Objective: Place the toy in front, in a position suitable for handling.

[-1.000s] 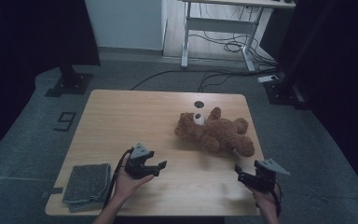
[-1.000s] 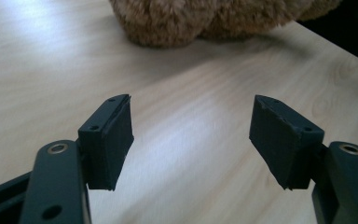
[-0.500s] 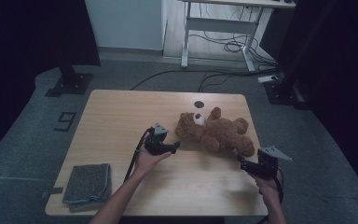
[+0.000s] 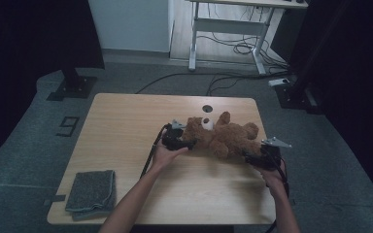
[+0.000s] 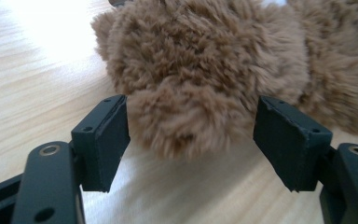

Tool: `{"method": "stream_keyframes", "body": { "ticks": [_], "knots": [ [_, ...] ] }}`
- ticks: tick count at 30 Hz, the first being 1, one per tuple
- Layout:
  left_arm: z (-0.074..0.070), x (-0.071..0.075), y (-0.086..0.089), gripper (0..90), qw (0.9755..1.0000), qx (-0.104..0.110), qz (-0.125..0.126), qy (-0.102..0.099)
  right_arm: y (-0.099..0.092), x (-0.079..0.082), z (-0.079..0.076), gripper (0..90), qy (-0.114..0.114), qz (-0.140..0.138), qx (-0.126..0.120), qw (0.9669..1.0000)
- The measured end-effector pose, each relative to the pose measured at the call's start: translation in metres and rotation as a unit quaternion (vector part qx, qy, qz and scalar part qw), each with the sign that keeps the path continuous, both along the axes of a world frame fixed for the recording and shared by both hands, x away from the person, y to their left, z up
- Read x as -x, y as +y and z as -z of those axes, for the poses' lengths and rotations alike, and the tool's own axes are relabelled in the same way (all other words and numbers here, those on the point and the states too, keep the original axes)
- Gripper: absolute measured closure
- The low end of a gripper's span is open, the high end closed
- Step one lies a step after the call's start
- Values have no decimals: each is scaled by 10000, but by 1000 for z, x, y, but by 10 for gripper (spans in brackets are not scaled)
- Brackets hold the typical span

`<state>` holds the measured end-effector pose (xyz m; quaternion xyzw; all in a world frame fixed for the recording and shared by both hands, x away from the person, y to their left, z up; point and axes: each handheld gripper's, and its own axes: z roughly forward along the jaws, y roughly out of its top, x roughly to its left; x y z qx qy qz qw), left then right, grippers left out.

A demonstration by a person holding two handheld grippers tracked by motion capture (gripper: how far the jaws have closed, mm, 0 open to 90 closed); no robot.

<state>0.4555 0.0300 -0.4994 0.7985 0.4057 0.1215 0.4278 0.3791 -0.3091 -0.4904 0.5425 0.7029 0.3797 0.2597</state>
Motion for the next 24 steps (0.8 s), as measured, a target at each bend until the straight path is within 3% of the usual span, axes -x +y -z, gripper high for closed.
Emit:
{"method": "stream_keyframes", "body": {
  "ticks": [3, 6, 9, 13, 15, 18, 21, 23, 24],
  "knots": [
    [2, -2, -4, 325, 10000, 37, 9, -53, 1, -5, 7, 191, 79, 42, 40, 10000],
    [4, -4, -1, 414, 9999, 91, 11, 85, 0, -6, 13, 250, 91, -25, -12, 10000],
    [4, -5, 2, 533, 9996, 169, 76, 217, -3, -7, 16, 398, 230, -131, -65, 9996],
    [1, -2, -1, 655, 9998, 48, 181, 104, -4, -6, 17, 558, 257, -256, -142, 9992],
    [0, -2, -1, 689, 9997, 21, 225, 72, -3, -5, 16, 607, 182, -279, -94, 9994],
    [-4, -1, 2, 725, 9994, 237, 248, 77, -1, -3, 14, 652, -56, -131, -1, 9999],
    [-16, 4, 2, 752, 9993, 260, 201, -175, 5, -2, 7, 687, -389, 71, 97, 9992],
    [-37, 6, 7, 758, 9986, 335, 215, -342, 8, -1, 2, 693, -497, 80, 76, 9987],
    [-37, 6, 7, 762, 9986, 335, 215, -342, 8, -1, 2, 693, -497, 80, 76, 9987]
  ]
}}
